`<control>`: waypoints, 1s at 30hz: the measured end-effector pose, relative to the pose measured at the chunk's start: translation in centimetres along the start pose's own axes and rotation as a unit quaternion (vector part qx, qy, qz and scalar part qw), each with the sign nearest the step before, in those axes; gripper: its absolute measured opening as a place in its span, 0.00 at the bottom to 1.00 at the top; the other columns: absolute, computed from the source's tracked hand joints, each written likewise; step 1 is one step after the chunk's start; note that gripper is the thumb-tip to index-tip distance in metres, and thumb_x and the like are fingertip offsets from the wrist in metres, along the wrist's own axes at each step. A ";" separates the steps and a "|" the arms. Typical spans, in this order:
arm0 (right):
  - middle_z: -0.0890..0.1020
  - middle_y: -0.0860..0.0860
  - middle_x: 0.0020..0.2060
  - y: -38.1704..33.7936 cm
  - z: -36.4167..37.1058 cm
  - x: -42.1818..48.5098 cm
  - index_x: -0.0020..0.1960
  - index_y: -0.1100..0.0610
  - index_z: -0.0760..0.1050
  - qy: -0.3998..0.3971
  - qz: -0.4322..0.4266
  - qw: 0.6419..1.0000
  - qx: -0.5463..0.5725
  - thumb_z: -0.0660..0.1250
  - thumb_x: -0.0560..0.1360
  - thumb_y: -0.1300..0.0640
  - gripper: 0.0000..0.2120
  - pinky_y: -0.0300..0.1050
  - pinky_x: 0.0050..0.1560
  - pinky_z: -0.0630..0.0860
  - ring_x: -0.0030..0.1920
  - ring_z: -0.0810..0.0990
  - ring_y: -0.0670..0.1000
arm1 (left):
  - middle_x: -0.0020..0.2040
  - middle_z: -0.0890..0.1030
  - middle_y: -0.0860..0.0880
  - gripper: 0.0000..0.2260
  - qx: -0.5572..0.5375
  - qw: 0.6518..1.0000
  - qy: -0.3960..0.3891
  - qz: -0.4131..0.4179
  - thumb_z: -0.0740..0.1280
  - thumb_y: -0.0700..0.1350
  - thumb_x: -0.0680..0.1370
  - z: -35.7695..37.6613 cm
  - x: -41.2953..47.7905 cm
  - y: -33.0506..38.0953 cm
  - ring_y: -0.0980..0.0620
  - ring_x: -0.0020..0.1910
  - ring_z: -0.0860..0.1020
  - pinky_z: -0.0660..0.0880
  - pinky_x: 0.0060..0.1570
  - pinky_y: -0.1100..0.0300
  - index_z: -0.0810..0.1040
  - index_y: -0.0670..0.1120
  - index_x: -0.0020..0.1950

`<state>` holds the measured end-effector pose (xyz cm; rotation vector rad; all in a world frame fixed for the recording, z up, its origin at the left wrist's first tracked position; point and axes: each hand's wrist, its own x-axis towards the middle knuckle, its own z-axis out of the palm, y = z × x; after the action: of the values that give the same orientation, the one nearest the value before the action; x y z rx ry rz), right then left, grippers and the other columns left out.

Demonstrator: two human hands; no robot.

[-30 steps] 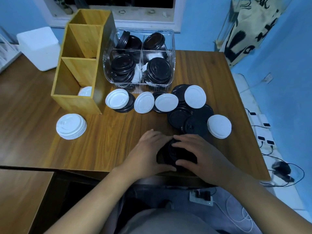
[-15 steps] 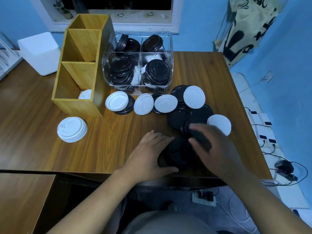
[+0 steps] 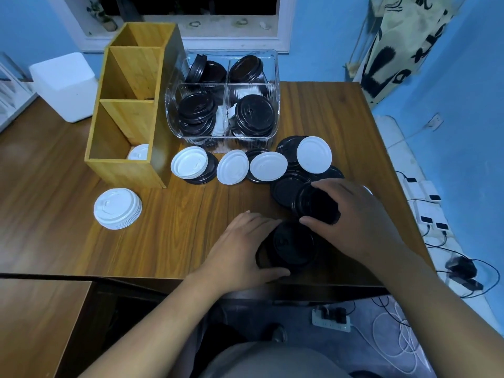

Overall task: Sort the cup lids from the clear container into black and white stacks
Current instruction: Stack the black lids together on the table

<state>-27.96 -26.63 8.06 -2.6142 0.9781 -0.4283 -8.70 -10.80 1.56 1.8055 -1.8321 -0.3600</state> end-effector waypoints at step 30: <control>0.76 0.44 0.55 -3.9 3.5 -2.8 0.66 0.48 0.75 -0.072 -0.040 0.995 -0.059 0.64 0.68 0.28 0.35 0.43 0.48 0.77 0.57 0.73 0.48 | 0.65 0.77 0.54 0.41 -0.019 1.000 0.003 -0.010 0.75 0.68 0.69 0.3 0.2 0.3 0.53 0.67 0.73 0.63 0.74 0.57 0.72 0.46 0.75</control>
<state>-26.42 -21.25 6.01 -2.7525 0.8802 -0.2013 -9.08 -10.98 1.50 1.7987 -1.7919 -0.3939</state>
